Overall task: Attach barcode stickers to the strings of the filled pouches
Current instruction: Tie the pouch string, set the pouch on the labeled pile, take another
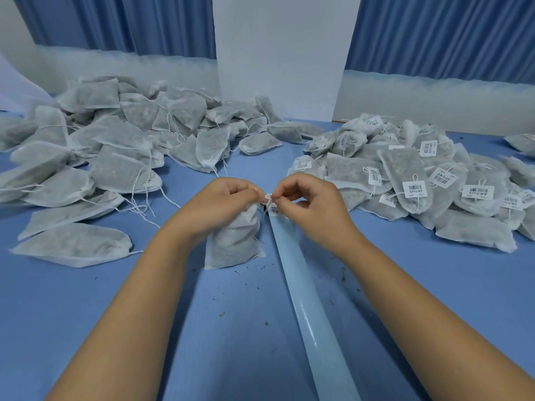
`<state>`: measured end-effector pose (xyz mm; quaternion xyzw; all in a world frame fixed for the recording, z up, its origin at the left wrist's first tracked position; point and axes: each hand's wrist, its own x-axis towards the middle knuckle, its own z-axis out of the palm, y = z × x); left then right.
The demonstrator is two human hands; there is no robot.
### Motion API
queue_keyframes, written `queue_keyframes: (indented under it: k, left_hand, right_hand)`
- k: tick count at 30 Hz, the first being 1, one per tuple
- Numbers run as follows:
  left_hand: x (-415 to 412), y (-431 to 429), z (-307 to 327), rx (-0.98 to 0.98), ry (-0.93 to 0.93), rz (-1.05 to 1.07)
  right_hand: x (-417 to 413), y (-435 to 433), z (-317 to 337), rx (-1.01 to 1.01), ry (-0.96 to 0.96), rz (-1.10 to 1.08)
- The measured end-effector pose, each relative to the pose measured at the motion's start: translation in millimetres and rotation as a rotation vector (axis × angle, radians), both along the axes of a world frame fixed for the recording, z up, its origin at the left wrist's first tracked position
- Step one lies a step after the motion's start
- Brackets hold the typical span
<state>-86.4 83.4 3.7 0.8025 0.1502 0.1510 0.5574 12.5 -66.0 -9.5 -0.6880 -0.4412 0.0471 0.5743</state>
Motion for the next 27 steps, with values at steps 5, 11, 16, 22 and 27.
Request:
queue_keyframes:
  k: [5,11,16,22,27]
  left_hand:
    - [-0.1,0.5,-0.9,-0.032,0.002,-0.005]
    - [0.9,2.1,-1.7,-0.017,0.018,0.002]
    - [0.8,3.9,-2.2,-0.006,0.022,0.004]
    - [-3.1,1.4,-0.8,0.119,0.095,-0.070]
    - [0.2,-1.3,-1.4,0.163,0.076,-0.023]
  right_hand:
    - [-1.4,0.6,-0.7,-0.021,0.026,-0.024]
    - [-2.2,0.0,-1.9,0.002,0.071,0.009]
    - [0.8,0.5,-3.9,-0.009,0.077,-0.003]
    - [1.4,1.1,0.0,0.040,0.140,0.029]
    - [1.0,3.4,2.2,0.112,0.207,0.023]
